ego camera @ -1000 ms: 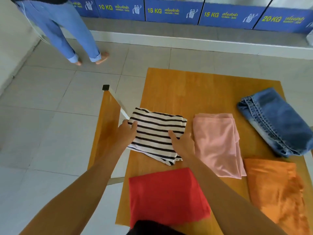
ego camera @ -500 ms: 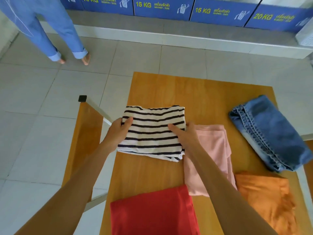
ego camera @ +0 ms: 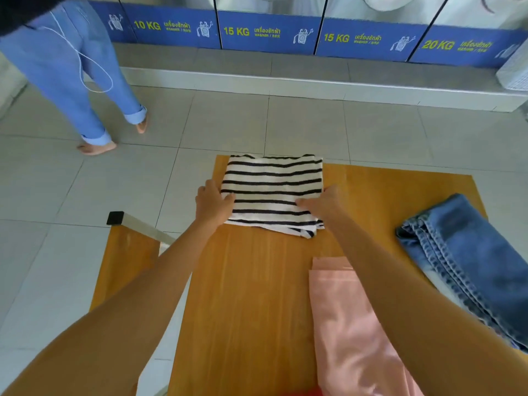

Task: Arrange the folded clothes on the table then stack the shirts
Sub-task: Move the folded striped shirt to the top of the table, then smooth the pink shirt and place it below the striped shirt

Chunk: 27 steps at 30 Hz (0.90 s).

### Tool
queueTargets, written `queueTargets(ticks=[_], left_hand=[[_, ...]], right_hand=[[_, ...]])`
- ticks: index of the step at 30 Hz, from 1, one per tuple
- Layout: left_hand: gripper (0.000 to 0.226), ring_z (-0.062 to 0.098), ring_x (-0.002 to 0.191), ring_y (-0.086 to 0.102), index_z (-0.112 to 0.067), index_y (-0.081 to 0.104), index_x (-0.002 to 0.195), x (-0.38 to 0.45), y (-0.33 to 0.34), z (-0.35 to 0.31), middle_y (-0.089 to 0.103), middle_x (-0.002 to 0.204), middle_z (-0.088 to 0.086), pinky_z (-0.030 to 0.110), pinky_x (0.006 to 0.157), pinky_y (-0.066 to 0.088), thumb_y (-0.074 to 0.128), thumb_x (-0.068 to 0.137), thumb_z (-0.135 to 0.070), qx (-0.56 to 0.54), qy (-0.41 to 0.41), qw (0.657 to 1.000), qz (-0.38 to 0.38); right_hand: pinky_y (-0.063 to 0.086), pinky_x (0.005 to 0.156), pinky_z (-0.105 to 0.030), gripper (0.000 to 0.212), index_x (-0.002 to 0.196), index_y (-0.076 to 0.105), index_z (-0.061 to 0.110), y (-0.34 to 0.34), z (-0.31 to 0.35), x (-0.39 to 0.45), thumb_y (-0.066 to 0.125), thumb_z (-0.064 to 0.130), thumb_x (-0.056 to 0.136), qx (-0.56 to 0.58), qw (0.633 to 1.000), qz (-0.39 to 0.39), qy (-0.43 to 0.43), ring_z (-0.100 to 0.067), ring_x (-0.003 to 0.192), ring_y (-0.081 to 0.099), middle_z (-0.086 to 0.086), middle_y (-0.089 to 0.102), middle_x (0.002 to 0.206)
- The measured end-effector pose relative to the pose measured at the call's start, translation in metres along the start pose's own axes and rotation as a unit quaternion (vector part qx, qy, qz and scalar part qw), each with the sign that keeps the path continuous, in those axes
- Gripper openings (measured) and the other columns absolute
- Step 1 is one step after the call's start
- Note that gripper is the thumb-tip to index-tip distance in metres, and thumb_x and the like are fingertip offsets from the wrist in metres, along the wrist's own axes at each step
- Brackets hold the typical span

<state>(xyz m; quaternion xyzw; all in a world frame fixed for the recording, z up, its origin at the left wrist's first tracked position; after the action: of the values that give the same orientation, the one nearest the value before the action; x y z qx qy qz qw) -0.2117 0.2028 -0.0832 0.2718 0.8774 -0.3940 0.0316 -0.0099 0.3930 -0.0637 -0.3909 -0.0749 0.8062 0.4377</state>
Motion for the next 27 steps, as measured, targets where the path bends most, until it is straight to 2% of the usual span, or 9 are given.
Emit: queueTargets(ticks=[3,7,11,13,15,18,21,24,27], left_hand=[[0.047,0.027,0.110,0.060,-0.015,0.047,0.131,-0.003,0.008,0.012,0.058,0.122,0.009,0.045,0.091,0.056,0.058,0.093,-0.040,0.007,0.000,1.000,-0.017],[0.046,0.026,0.112,0.059,-0.015,0.046,0.133,-0.004,0.009,0.012,0.058,0.125,0.009,0.041,0.093,0.055,0.059,0.094,-0.037,0.005,0.006,1.000,-0.020],[0.045,0.029,0.114,0.056,-0.013,0.046,0.131,-0.014,0.008,0.015,0.055,0.125,0.012,0.039,0.092,0.053,0.058,0.094,-0.036,0.018,0.005,0.999,-0.040],[0.044,0.029,0.116,0.050,-0.013,0.046,0.131,-0.028,0.004,0.011,0.050,0.128,0.013,0.035,0.090,0.049,0.058,0.094,-0.033,0.049,0.007,0.995,-0.082],[0.045,0.028,0.119,0.045,-0.014,0.045,0.132,-0.049,-0.001,0.004,0.047,0.133,0.013,0.036,0.093,0.048,0.060,0.092,-0.030,0.067,0.028,0.988,-0.138],[0.046,0.024,0.122,0.045,-0.016,0.046,0.132,-0.098,0.007,-0.012,0.045,0.136,0.010,0.033,0.095,0.048,0.063,0.090,-0.025,0.020,0.084,0.982,-0.165],[0.038,0.016,0.118,0.053,-0.017,0.051,0.129,-0.153,0.038,-0.025,0.051,0.130,0.004,0.027,0.094,0.051,0.061,0.092,-0.021,-0.038,0.113,0.991,-0.060],[0.042,0.009,0.103,0.060,-0.019,0.052,0.131,-0.208,0.078,-0.021,0.059,0.124,-0.003,0.030,0.088,0.055,0.058,0.093,-0.035,-0.048,0.046,0.990,0.126],[0.054,0.013,0.101,0.062,-0.017,0.051,0.133,-0.251,0.097,-0.009,0.064,0.111,-0.008,0.035,0.088,0.054,0.058,0.089,-0.048,-0.017,-0.022,0.979,0.201]], right_hand=[[0.056,0.094,-0.041,0.076,0.134,0.046,0.012,0.007,-0.019,0.006,0.089,0.030,0.074,0.028,0.999,-0.016,-0.010,-0.025,0.117,0.061,-0.002,0.060,0.123],[0.057,0.088,-0.038,0.072,0.133,0.047,0.013,0.006,-0.022,0.005,0.087,0.032,0.076,0.009,0.999,-0.035,-0.017,-0.024,0.113,0.062,-0.003,0.061,0.124],[0.054,0.080,-0.030,0.067,0.135,0.044,0.012,0.002,-0.018,-0.011,0.083,0.027,0.081,-0.028,0.996,-0.049,-0.066,-0.022,0.112,0.061,-0.005,0.059,0.125],[0.055,0.084,-0.033,0.065,0.135,0.044,0.014,-0.004,-0.019,-0.027,0.080,0.027,0.083,-0.057,0.990,-0.075,-0.105,-0.022,0.114,0.058,-0.005,0.056,0.127],[0.054,0.094,-0.037,0.063,0.136,0.045,0.016,-0.014,-0.023,-0.046,0.078,0.028,0.084,-0.086,0.983,-0.102,-0.130,-0.022,0.117,0.054,-0.004,0.053,0.131],[0.047,0.104,-0.041,0.059,0.137,0.048,0.019,-0.035,-0.043,-0.077,0.073,0.029,0.085,-0.106,0.977,-0.133,-0.125,-0.022,0.124,0.049,-0.003,0.050,0.137],[0.039,0.109,-0.046,0.050,0.132,0.054,0.020,-0.058,-0.079,-0.114,0.069,0.027,0.085,-0.125,0.974,-0.155,-0.105,-0.027,0.127,0.042,-0.006,0.048,0.138],[0.030,0.108,-0.045,0.046,0.129,0.055,0.017,-0.081,-0.122,-0.150,0.068,0.024,0.085,-0.143,0.965,-0.208,-0.065,-0.031,0.127,0.034,-0.008,0.045,0.141],[0.025,0.110,-0.051,0.060,0.139,0.043,0.021,-0.101,-0.159,-0.174,0.068,0.035,0.085,-0.143,0.959,-0.244,-0.003,-0.032,0.134,0.030,-0.007,0.039,0.148]])
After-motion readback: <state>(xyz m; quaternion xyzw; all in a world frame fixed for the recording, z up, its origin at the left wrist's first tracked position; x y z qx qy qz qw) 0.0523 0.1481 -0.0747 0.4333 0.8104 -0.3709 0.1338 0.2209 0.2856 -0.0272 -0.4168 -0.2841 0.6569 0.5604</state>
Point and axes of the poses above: each hand's wrist, its own x-axis towards the middle knuckle, its own y-axis out of the palm, z = x × y, the point moved 5 cm from there along x, towards the middle knuckle
